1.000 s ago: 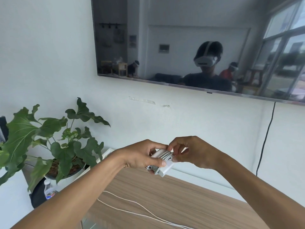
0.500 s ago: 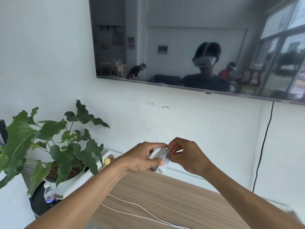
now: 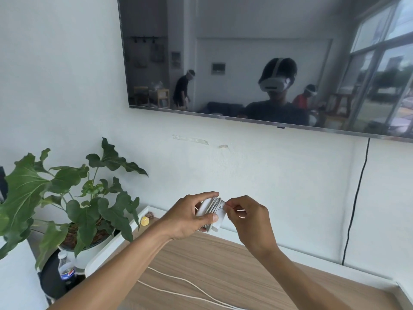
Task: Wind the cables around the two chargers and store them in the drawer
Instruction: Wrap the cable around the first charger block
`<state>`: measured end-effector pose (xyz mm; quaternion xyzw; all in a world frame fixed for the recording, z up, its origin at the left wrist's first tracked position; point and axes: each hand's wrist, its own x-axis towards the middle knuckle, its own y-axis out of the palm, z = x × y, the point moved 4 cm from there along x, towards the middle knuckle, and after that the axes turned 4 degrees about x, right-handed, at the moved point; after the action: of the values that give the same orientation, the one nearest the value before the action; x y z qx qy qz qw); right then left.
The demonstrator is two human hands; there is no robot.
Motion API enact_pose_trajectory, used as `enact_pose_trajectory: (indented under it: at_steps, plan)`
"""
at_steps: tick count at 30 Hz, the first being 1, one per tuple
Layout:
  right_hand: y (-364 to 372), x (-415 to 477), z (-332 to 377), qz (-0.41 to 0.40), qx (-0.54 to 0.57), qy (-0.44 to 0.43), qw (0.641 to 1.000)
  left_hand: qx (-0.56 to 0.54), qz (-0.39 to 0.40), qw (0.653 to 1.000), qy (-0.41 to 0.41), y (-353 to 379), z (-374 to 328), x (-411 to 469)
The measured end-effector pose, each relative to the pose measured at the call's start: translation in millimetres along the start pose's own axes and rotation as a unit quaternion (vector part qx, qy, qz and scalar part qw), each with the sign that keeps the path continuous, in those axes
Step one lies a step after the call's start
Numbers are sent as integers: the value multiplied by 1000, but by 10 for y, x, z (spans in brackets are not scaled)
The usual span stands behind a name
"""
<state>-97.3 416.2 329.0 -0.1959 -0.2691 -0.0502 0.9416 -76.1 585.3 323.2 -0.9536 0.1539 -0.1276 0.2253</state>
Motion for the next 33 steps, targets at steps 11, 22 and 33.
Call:
enact_pose_trajectory:
  at_steps: [11,22,33]
  plan:
    - [17,170,-227,113,109,74,985,66,-21,998,2,46,151,-42]
    - [167,120,-280,155,274,168,934,34,-22,999,29,82,225,-37]
    - [311,19,-273,-21,208,87,974,-24,-71,997,24,87,239,-58]
